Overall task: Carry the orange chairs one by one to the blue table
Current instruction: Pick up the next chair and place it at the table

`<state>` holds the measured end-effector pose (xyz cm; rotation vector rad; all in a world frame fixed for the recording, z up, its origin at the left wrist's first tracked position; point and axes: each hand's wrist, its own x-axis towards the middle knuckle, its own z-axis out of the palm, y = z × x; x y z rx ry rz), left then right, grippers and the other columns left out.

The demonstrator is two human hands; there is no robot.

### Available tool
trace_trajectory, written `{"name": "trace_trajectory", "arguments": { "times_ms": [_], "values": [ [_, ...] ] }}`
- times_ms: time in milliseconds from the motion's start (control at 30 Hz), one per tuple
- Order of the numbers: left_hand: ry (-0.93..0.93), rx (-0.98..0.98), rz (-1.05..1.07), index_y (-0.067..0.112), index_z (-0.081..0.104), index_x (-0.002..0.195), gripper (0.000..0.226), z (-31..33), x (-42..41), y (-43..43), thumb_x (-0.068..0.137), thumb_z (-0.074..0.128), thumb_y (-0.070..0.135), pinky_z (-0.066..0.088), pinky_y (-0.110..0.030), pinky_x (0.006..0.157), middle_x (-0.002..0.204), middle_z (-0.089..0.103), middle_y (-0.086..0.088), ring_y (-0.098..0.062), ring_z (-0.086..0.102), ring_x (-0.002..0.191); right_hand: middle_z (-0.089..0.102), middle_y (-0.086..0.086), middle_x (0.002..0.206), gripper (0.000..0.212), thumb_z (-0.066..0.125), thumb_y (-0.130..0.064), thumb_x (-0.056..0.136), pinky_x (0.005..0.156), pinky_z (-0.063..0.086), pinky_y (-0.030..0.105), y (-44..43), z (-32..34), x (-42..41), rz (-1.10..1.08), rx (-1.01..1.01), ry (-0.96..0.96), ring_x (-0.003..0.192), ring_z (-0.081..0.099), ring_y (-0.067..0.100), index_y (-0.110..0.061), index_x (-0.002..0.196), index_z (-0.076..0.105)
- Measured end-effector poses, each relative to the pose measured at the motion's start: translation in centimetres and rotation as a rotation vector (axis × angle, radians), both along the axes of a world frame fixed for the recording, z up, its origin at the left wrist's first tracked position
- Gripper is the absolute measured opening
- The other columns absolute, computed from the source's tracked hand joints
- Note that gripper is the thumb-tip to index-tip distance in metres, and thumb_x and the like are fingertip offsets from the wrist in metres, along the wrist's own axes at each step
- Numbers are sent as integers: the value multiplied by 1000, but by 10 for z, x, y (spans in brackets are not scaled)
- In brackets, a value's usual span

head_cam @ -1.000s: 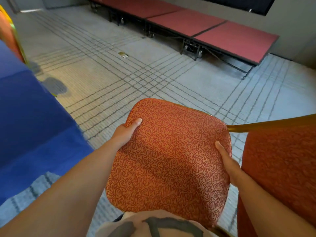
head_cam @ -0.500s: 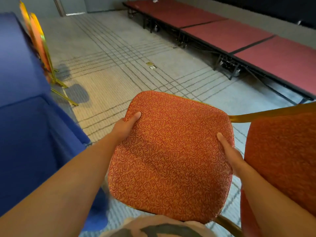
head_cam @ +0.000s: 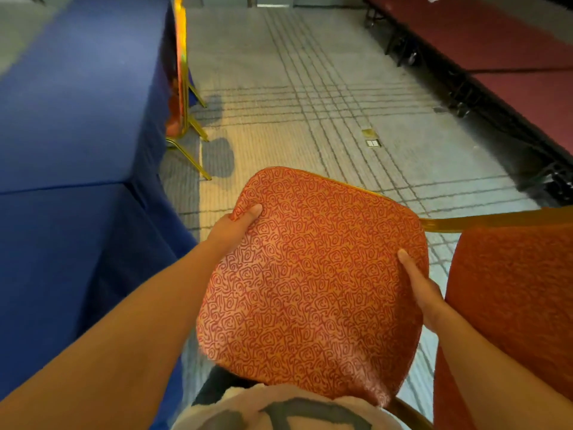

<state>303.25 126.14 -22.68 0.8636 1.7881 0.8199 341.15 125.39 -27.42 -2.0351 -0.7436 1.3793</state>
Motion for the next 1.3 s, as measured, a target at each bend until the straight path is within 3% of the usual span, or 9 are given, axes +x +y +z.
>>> {"name": "trace_trajectory", "arguments": {
  "times_ms": [200, 400, 500, 567, 733, 833, 1000, 1200, 1300],
  "values": [
    [-10, -21, 118, 15, 57, 132, 74, -17, -60, 90, 81, 56, 69, 44, -32, 86, 114, 64, -4, -22, 60, 97, 71, 11, 109, 127, 68, -94, 23, 99, 50, 47, 134, -10, -63, 103, -21, 17, 101, 66, 31, -14, 122, 65],
    [4, 6, 190, 16, 61, 124, 67, -10, -144, 208, 81, 56, 68, 45, -34, 87, 110, 65, -5, -24, 61, 99, 68, 12, 117, 122, 67, -91, 34, 102, 49, 46, 274, 9, -158, 154, 84, 22, 106, 64, 30, -14, 129, 61],
    [-3, 45, 236, 21, 63, 116, 60, 2, -182, 262, 80, 59, 69, 48, -38, 92, 111, 67, -6, -26, 64, 102, 66, 11, 116, 95, 68, -77, 64, 100, 48, 40, 336, 30, -202, 189, 124, 26, 102, 61, 27, -10, 131, 59],
    [-8, 55, 247, 20, 62, 121, 65, 9, -202, 294, 80, 58, 69, 48, -37, 92, 111, 65, -5, -26, 63, 103, 63, 10, 108, 82, 67, -67, 76, 97, 49, 38, 375, 37, -223, 191, 132, 13, 98, 60, 27, -8, 132, 58],
    [-57, 22, 267, 15, 57, 132, 72, 7, -244, 369, 82, 58, 67, 48, -37, 90, 116, 64, -7, -27, 62, 103, 67, 11, 118, 93, 68, -77, 64, 102, 48, 44, 460, 33, -265, 233, 117, -18, 107, 63, 29, -13, 131, 59],
    [-111, 8, 289, 16, 55, 134, 70, -10, -259, 413, 84, 57, 65, 45, -35, 84, 119, 64, -7, -21, 62, 93, 66, 8, 117, 93, 68, -76, 66, 101, 48, 42, 515, 27, -287, 276, 88, -40, 105, 62, 27, -12, 133, 58],
    [-79, -42, 343, 17, 50, 138, 80, -28, -287, 500, 80, 53, 73, 41, -46, 105, 130, 60, -8, -29, 58, 115, 66, 6, 107, 107, 69, -84, 51, 98, 50, 41, 625, 15, -321, 331, 66, -56, 100, 64, 27, -10, 127, 62],
    [-83, -152, 395, 17, 52, 138, 86, -66, -320, 575, 76, 54, 77, 41, -46, 106, 128, 62, -5, -27, 60, 114, 67, 9, 109, 83, 71, -69, 70, 97, 51, 40, 721, -26, -363, 353, -43, -35, 99, 65, 27, -9, 127, 61],
    [-85, -222, 407, 17, 52, 137, 79, -98, -333, 598, 80, 53, 73, 40, -43, 105, 122, 62, -3, -23, 59, 108, 67, 7, 106, 69, 71, -62, 75, 88, 50, 33, 742, -60, -380, 357, -111, -29, 94, 64, 24, -12, 123, 63]
  ]
}}
